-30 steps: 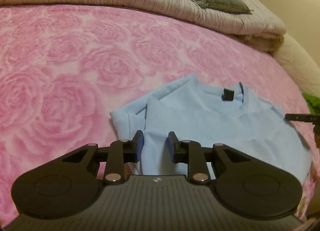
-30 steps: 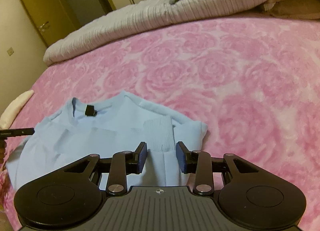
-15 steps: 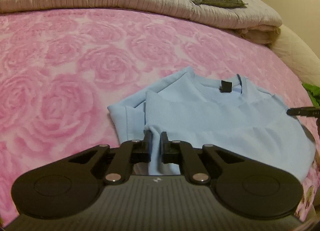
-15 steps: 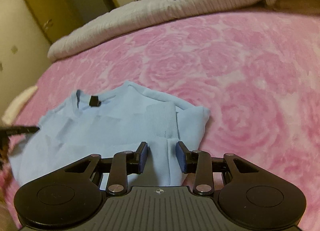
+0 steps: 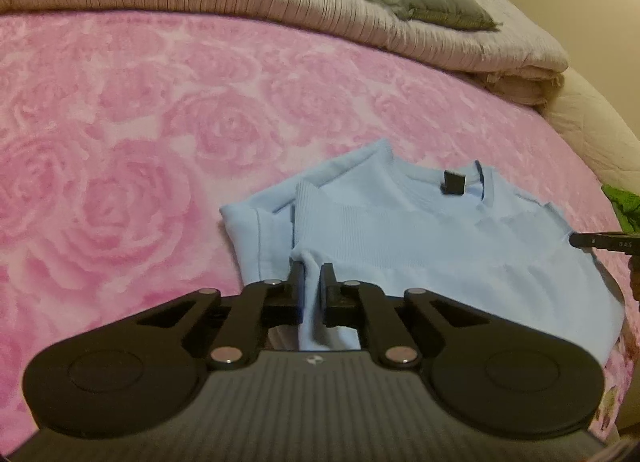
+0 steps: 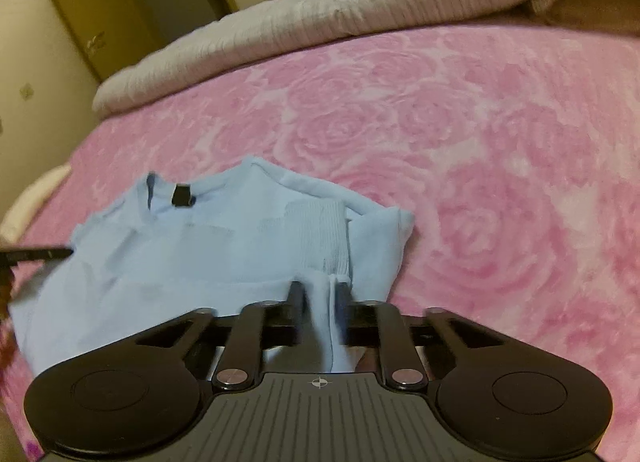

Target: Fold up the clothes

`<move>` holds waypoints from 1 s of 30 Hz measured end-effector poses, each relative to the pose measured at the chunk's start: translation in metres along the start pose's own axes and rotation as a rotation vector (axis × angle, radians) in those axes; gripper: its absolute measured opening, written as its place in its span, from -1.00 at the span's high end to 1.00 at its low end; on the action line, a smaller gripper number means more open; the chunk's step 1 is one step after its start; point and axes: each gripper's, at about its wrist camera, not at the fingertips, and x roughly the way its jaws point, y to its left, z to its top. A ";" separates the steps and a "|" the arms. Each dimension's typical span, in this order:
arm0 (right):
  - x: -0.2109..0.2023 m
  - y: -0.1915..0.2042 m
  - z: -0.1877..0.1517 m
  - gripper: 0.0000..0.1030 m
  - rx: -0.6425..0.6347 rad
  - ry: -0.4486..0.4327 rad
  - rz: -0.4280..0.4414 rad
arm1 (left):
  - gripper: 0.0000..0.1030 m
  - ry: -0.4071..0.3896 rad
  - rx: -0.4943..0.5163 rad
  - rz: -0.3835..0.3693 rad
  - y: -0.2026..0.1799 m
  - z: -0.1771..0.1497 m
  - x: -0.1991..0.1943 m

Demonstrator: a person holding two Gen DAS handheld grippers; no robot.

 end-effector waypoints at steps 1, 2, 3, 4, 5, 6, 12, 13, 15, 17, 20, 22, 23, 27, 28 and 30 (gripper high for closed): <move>-0.003 0.004 0.001 0.88 -0.023 -0.013 -0.011 | 0.92 -0.031 0.011 0.007 -0.002 0.002 -0.005; -0.006 0.009 0.002 0.88 -0.046 -0.025 -0.022 | 0.92 -0.062 0.022 0.013 -0.005 0.004 -0.009; -0.010 0.012 0.004 0.88 -0.063 -0.051 -0.029 | 0.92 -0.092 0.033 0.020 -0.007 0.006 -0.014; -0.014 0.016 0.007 0.88 -0.079 -0.081 -0.031 | 0.92 -0.123 0.044 0.027 -0.009 0.008 -0.018; -0.019 0.019 0.011 0.88 -0.096 -0.112 -0.033 | 0.92 -0.152 0.055 0.036 -0.011 0.010 -0.021; -0.021 0.023 0.015 0.88 -0.113 -0.137 -0.037 | 0.92 -0.179 0.065 0.047 -0.013 0.015 -0.022; -0.016 0.035 0.036 0.89 -0.170 -0.235 -0.117 | 0.91 -0.274 0.102 0.106 -0.022 0.036 -0.017; -0.013 0.034 0.039 0.88 -0.164 -0.241 -0.126 | 0.91 -0.259 0.098 0.113 -0.021 0.037 -0.010; -0.001 0.032 0.041 0.89 -0.158 -0.223 -0.148 | 0.91 -0.234 0.093 0.125 -0.019 0.036 0.003; 0.009 0.031 0.043 0.89 -0.163 -0.214 -0.155 | 0.91 -0.223 0.092 0.136 -0.018 0.035 0.012; 0.013 0.030 0.048 0.89 -0.164 -0.229 -0.157 | 0.91 -0.252 0.096 0.144 -0.019 0.034 0.014; 0.016 0.027 0.054 0.89 -0.155 -0.242 -0.164 | 0.91 -0.259 0.091 0.146 -0.017 0.036 0.017; 0.018 0.025 0.056 0.89 -0.149 -0.240 -0.173 | 0.91 -0.248 0.085 0.151 -0.015 0.037 0.022; 0.050 0.012 0.055 0.88 -0.113 -0.117 -0.211 | 0.90 -0.075 0.083 0.170 -0.007 0.033 0.056; 0.061 0.009 0.053 0.88 -0.099 -0.063 -0.214 | 0.87 -0.041 0.092 0.174 -0.007 0.030 0.061; 0.064 0.011 0.050 0.84 -0.113 -0.006 -0.235 | 0.80 -0.020 0.131 0.186 -0.011 0.024 0.060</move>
